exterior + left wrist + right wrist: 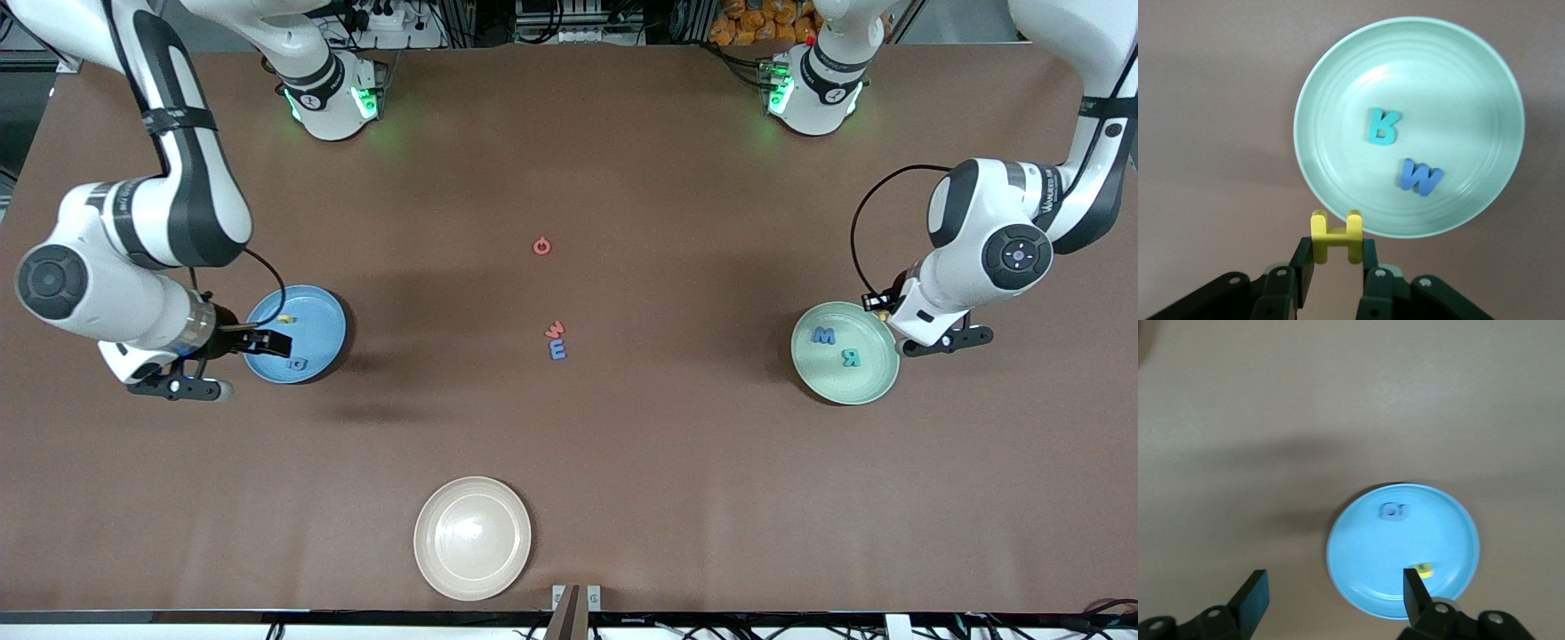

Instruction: Sort upper and lower case letters into plates

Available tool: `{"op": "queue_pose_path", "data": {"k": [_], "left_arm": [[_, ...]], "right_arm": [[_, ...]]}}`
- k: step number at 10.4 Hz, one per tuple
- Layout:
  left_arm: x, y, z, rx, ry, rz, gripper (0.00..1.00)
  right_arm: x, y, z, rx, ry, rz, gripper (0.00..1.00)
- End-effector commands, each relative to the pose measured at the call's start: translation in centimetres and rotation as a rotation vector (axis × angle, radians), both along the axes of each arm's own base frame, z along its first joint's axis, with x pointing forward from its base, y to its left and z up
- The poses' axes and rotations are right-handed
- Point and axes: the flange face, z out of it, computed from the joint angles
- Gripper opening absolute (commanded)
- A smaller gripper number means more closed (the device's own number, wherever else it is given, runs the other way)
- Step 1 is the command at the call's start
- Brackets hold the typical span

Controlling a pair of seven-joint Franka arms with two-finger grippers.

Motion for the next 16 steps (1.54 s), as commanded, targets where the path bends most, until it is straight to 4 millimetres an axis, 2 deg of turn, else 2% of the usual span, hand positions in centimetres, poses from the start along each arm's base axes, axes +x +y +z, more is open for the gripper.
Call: {"op": "queue_pose_path", "data": {"k": [1, 2, 3, 4, 5, 6, 7, 8, 10, 13, 14, 16], "left_arm": [[1.9, -0.7, 0.0, -0.036, -0.03, -0.006, 0.35], [2.3, -1.1, -0.1, -0.043, -0.042, 0.003, 0.99], [2.2, -2.5, 0.4, -0.041, -0.051, 0.002, 1.0], [2.1, -3.7, 0.6, -0.036, -0.057, 0.003, 1.0], [1.9, -5.1, 0.9, -0.031, -0.064, 0.016, 1.0], [1.7, -6.6, 1.1, -0.023, -0.071, 0.05, 1.0], [1.5, -8.1, 1.6, -0.017, -0.085, 0.072, 1.0], [1.4, -9.7, 2.2, -0.031, -0.091, 0.096, 1.0], [1.3, -11.0, 5.0, -0.074, -0.119, 0.127, 1.0], [1.0, -11.0, 10.2, -0.055, -0.19, 0.092, 1.0], [1.2, -10.8, 11.7, -0.056, -0.205, 0.066, 1.0], [2.1, -10.4, 14.6, -0.055, -0.198, 0.009, 1.0]], "right_arm": [[1.0, 7.2, -1.8, -0.038, 0.006, -0.163, 0.89], [1.3, 9.7, -2.4, -0.039, 0.001, -0.157, 0.95], [1.5, 12.8, -3.4, -0.016, -0.008, -0.131, 1.0], [1.5, 16.3, -4.8, 0.02, -0.028, -0.094, 1.0], [1.2, 20.9, -7.0, 0.042, -0.07, -0.054, 1.0], [1.2, 24.2, -8.5, 0.057, -0.114, -0.042, 1.0], [1.4, 26.1, -9.2, 0.045, -0.134, -0.003, 1.0], [1.1, 28.9, -9.5, 0.039, -0.159, 0.048, 1.0], [-0.8, 34.3, -10.3, 0.041, -0.174, 0.094, 1.0], [-3.6, 40.3, -12.2, 0.028, -0.209, 0.081, 1.0], [-4.1, 40.8, -12.4, 0.025, -0.207, 0.083, 1.0], [-4.8, 41.2, -15.0, 0.006, -0.181, 0.079, 1.0]]}}
